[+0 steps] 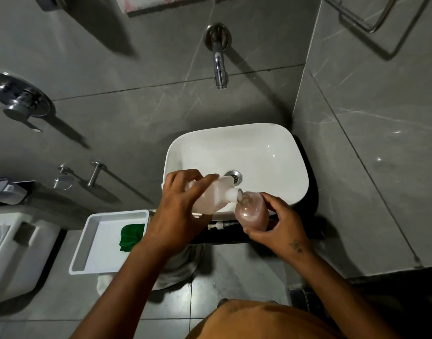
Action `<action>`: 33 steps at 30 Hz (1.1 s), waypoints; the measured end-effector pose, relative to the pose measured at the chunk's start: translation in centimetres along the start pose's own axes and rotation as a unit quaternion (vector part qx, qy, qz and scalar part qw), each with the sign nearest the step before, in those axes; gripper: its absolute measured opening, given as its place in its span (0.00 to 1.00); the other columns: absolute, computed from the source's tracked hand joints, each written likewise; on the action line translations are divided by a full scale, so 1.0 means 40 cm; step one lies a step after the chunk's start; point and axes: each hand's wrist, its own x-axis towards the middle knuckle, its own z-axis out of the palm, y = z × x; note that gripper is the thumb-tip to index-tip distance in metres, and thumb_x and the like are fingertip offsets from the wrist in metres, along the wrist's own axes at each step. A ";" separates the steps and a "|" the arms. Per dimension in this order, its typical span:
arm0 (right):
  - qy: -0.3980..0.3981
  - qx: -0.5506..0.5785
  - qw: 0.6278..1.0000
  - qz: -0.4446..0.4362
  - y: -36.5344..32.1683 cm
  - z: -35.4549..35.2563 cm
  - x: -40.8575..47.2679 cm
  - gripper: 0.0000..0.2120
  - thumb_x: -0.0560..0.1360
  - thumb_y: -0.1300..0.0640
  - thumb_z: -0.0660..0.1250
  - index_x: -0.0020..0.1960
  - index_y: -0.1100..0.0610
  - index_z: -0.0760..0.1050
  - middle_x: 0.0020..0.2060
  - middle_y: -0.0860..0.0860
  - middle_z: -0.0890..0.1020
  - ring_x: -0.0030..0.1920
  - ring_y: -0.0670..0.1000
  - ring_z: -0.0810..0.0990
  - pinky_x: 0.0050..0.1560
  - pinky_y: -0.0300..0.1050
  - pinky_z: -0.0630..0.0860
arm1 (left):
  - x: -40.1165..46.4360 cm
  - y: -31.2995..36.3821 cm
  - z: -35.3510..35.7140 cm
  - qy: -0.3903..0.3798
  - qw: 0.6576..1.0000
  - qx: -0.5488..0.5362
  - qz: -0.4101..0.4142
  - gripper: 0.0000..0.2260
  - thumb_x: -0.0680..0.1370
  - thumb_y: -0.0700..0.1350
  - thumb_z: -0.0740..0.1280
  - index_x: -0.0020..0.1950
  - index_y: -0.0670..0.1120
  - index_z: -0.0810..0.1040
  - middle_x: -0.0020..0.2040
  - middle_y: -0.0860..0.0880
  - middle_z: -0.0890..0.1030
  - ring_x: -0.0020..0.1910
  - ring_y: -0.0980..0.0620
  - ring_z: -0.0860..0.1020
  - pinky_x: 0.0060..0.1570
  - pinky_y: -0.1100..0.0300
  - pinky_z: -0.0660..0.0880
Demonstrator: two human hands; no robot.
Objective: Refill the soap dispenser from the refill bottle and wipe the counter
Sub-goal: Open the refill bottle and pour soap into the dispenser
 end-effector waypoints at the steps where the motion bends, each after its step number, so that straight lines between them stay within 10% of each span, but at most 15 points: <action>1: 0.002 0.005 1.000 0.005 0.003 -0.001 -0.001 0.35 0.59 0.59 0.84 0.61 0.42 0.75 0.56 0.37 0.79 0.57 0.31 0.76 0.49 0.24 0.74 | -0.006 -0.011 0.003 0.004 0.999 -0.031 -0.022 0.39 0.65 0.42 0.83 0.73 0.57 0.73 0.64 0.51 0.71 0.64 0.50 0.69 0.62 0.58 0.71; 7: -0.001 -0.001 0.999 0.046 0.046 -0.012 -0.015 0.36 0.58 0.53 0.85 0.59 0.34 0.73 0.57 0.33 0.80 0.59 0.36 0.79 0.52 0.27 0.76 | -0.085 -0.128 -0.024 0.001 0.954 -0.235 -0.184 0.33 0.63 0.53 0.82 0.65 0.64 0.77 0.63 0.58 0.77 0.62 0.55 0.81 0.59 0.61 0.79; 14: -0.008 0.006 0.996 0.091 0.099 -0.030 -0.030 0.35 0.57 0.62 0.85 0.57 0.38 0.77 0.54 0.41 0.84 0.54 0.40 0.83 0.51 0.37 0.80 | -0.221 -0.328 -0.062 -0.040 0.902 -0.232 -0.363 0.34 0.61 0.40 0.82 0.64 0.56 0.76 0.57 0.53 0.85 0.58 0.40 0.84 0.47 0.39 0.84; 20: -0.009 0.030 0.991 0.128 0.091 -0.037 -0.042 0.36 0.60 0.70 0.83 0.62 0.48 0.77 0.56 0.52 0.84 0.58 0.51 0.83 0.57 0.52 0.82 | -0.240 -0.397 -0.033 -0.082 0.902 -0.204 -0.373 0.33 0.64 0.29 0.78 0.59 0.59 0.75 0.55 0.54 0.83 0.50 0.68 0.82 0.43 0.69 0.79; 28: -0.050 0.011 0.988 0.145 0.030 -0.045 -0.043 0.34 0.64 0.70 0.81 0.67 0.59 0.75 0.57 0.58 0.83 0.57 0.58 0.81 0.41 0.23 0.74 | -0.255 -0.426 0.051 -0.095 0.892 -0.214 -0.387 0.29 0.62 0.31 0.74 0.62 0.45 0.77 0.58 0.43 0.83 0.56 0.44 0.83 0.53 0.48 0.80; 33: -0.065 0.012 0.986 0.150 0.016 -0.050 -0.045 0.34 0.65 0.69 0.81 0.68 0.60 0.75 0.58 0.59 0.83 0.60 0.59 0.81 0.48 0.31 0.75 | -0.255 -0.435 0.080 -0.085 0.886 -0.211 -0.405 0.29 0.66 0.27 0.75 0.64 0.44 0.76 0.58 0.45 0.83 0.55 0.49 0.84 0.44 0.70 0.76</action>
